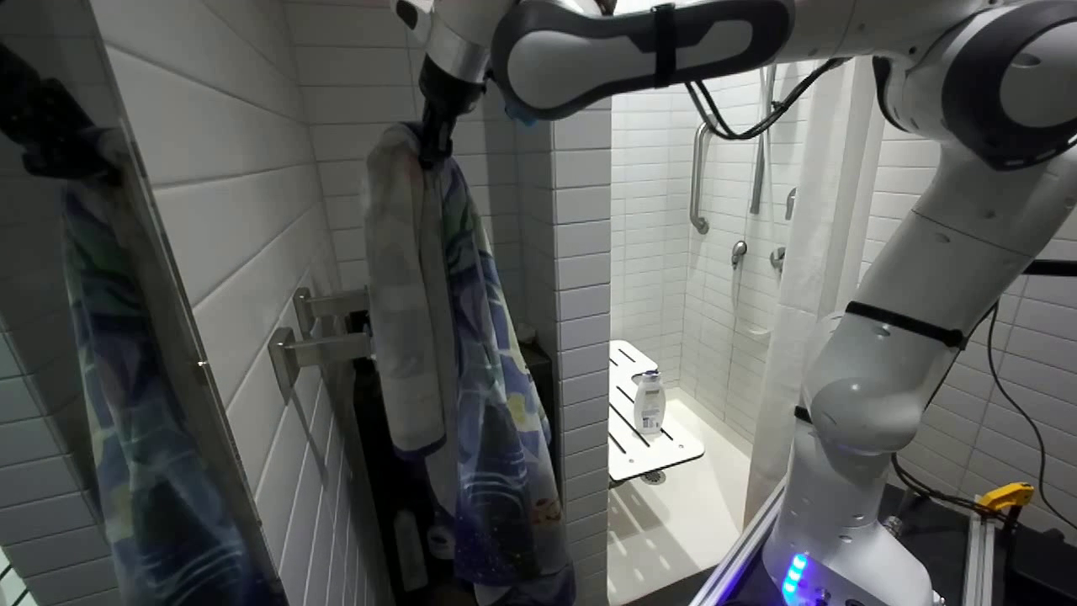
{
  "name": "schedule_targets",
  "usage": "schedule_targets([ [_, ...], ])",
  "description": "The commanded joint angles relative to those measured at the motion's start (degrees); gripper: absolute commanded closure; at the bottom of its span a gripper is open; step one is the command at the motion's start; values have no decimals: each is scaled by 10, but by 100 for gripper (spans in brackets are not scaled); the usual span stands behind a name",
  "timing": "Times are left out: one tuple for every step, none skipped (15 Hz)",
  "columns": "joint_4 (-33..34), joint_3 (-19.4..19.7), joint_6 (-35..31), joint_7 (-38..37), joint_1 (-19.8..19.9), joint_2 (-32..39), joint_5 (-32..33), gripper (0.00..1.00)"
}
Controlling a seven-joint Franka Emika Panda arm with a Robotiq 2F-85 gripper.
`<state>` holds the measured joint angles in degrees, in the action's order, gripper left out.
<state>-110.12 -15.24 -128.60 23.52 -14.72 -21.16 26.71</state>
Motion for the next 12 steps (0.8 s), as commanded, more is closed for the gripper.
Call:
schedule_targets([
  [19,1,-12,32,-13,19,-19,97],
  [20,1,-11,38,-16,21,-24,97],
  [22,-1,-11,41,-18,23,-24,97],
  [23,-2,-11,43,-19,24,-23,97],
  [23,-1,-12,47,-21,24,-28,97],
  [25,-2,-13,49,-23,24,-30,97],
  [29,-4,-10,51,-25,25,-28,97],
  [33,-7,-9,54,-27,26,-27,97],
  [40,-11,-8,56,-30,28,-26,97],
  [48,-16,-5,58,-33,33,-23,97],
  [57,-22,-2,63,-36,40,-23,97],
  [65,-29,2,67,-40,47,-24,97],
])
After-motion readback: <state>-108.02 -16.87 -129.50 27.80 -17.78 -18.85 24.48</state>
